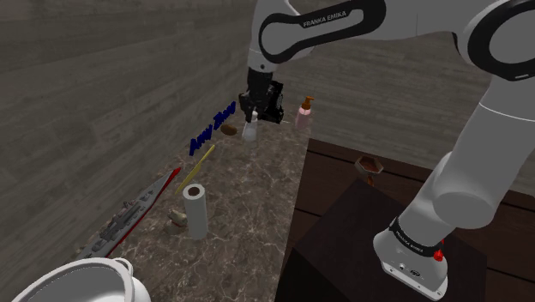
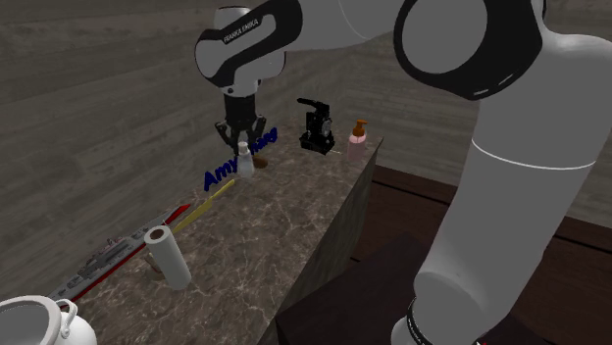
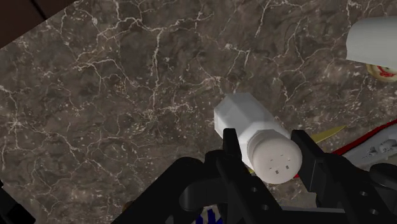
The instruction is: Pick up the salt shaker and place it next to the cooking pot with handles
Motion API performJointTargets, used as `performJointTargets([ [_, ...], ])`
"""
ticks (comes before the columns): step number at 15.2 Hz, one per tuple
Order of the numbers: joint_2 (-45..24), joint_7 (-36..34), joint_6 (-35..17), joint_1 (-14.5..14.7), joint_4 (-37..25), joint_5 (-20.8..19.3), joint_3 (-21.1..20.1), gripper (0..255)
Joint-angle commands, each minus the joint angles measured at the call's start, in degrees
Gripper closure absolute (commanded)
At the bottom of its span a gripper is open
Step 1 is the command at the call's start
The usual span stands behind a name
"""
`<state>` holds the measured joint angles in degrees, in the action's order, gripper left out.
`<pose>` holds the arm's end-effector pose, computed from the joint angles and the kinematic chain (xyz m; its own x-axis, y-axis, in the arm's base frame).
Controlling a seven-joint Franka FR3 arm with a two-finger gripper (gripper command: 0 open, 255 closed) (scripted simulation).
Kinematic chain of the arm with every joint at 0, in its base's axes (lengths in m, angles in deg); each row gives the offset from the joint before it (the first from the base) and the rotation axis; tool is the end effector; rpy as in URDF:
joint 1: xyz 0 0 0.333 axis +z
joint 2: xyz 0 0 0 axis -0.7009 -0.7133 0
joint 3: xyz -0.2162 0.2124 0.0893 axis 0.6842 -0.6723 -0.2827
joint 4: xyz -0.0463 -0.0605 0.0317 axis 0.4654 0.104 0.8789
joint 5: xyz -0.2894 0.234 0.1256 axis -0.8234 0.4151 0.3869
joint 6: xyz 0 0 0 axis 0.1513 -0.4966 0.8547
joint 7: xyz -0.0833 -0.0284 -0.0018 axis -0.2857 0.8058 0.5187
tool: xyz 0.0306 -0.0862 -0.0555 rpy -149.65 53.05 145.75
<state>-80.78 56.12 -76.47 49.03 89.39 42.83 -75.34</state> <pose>0.5796 0.1391 0.4488 0.9999 0.0047 0.0140 0.0058 -0.9972 -0.0745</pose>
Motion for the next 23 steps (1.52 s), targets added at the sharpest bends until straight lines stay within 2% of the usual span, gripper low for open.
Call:
performJointTargets([
  [1, 0.3, -2.4, -0.4, 1.3, 0.5, -0.2, -1.0, 255],
  [12, -2.5, -17.6, -0.6, 9.8, -2.7, -2.4, -7.0, 255],
  [23, -11.8, -32.9, 2.1, 19.8, -14.7, -7.4, -11.2, 255],
])
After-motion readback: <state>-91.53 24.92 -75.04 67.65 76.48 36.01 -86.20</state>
